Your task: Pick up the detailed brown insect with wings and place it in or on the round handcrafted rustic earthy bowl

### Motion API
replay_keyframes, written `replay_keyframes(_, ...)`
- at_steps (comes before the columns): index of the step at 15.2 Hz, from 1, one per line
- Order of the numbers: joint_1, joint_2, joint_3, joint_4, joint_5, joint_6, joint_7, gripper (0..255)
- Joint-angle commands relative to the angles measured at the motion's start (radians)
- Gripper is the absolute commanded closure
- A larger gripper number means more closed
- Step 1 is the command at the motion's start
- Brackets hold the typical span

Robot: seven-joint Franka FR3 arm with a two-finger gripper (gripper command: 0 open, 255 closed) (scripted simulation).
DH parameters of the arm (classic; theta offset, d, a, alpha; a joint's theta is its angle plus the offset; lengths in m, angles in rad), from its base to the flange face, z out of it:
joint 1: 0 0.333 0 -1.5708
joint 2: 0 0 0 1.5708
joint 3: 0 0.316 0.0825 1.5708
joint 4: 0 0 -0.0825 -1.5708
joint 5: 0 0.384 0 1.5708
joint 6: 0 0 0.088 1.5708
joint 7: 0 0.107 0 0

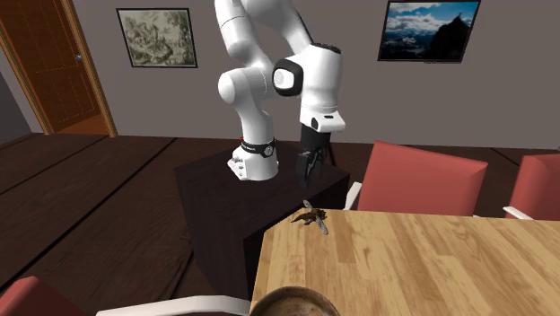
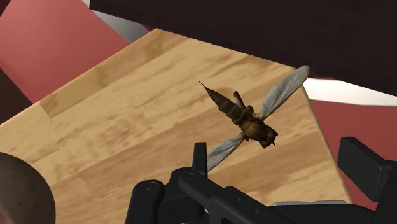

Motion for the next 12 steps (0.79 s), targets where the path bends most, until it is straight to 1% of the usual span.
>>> replay_keyframes(1, -0.003, 0.01, -0.003, -0.003, -0.005, 0.019, -0.004, 0)
replay_keyframes(2, -0.054, 0.286, -0.002, 0.002, -0.098, 0.323, -0.012, 0)
replay_keyframes(3, -0.083, 0.358, 0.008, 0.012, -0.146, 0.395, 0.003, 0)
replay_keyframes(4, -0.085, 0.364, 0.009, 0.013, -0.151, 0.401, 0.005, 0)
replay_keyframes(5, -0.104, 0.393, 0.019, 0.018, -0.178, 0.424, 0.025, 0)
replay_keyframes(7, -0.149, 0.45, 0.041, 0.032, -0.258, 0.467, 0.084, 0)
replay_keyframes(8, -0.172, 0.479, 0.048, 0.042, -0.317, 0.486, 0.128, 0)
replay_keyframes(10, -0.211, 0.539, 0.047, 0.07, -0.477, 0.518, 0.249, 0)
replay_keyframes(11, -0.217, 0.587, 0.021, 0.098, -0.621, 0.538, 0.363, 0)
replay_keyframes(12, -0.201, 0.587, 0.007, 0.098, -0.616, 0.539, 0.36, 0)
